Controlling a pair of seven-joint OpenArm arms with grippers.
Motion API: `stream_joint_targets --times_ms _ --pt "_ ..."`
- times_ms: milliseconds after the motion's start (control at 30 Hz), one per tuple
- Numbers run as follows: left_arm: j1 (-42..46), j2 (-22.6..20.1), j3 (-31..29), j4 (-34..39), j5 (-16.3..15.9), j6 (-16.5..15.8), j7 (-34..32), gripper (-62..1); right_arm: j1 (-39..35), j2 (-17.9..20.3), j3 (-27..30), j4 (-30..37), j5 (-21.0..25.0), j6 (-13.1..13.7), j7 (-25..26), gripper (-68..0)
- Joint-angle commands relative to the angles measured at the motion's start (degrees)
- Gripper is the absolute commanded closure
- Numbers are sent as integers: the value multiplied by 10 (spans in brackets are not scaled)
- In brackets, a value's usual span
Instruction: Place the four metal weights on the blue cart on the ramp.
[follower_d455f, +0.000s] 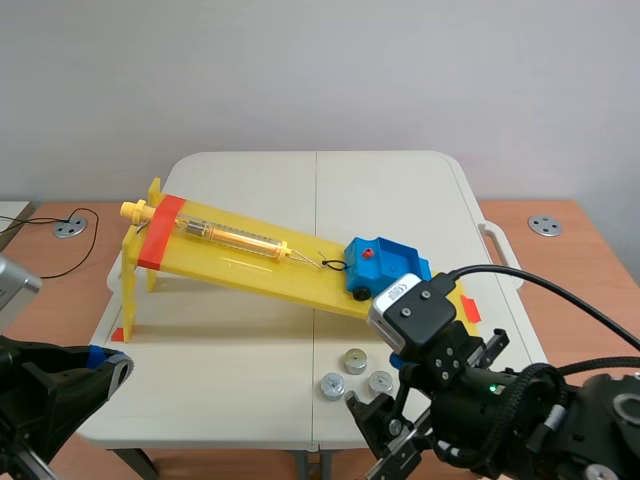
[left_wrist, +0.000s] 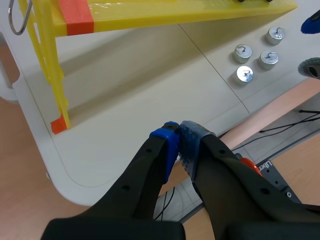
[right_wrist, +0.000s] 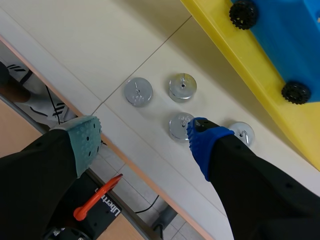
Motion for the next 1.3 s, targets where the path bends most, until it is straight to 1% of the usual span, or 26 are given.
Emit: stream_joint_targets --times_ms 0,300,500,600,800,933,1000,1267 --pt "-11 6 -8 38 -30 -14 -54 -36 39 -15 12 19 24 3 71 -361" --pt "-11 6 -8 38 -30 -14 -55 -36 75 -59 -10 -31 21 0 73 -361" --pt "-11 6 -7 38 -30 -14 -55 -36 98 -68 -40 -57 -12 -34 81 -361" --pt "-11 6 -7 38 -30 -14 -55 -36 109 -68 -56 -67 -33 -57 87 -361" --pt "-11 6 -7 38 -30 -14 -55 -36 126 -77 -78 -87 -48 -80 89 -361" --pt "-11 6 -7 38 -30 -14 -55 -36 133 -96 -79 -113 -52 -80 90 -361" --pt "-11 6 -7 38 -30 -14 -54 -36 137 -101 -85 -126 -52 -88 90 -358" --pt "-11 8 -7 38 -30 -14 -55 -36 152 -106 -104 -161 -56 -90 99 -346"
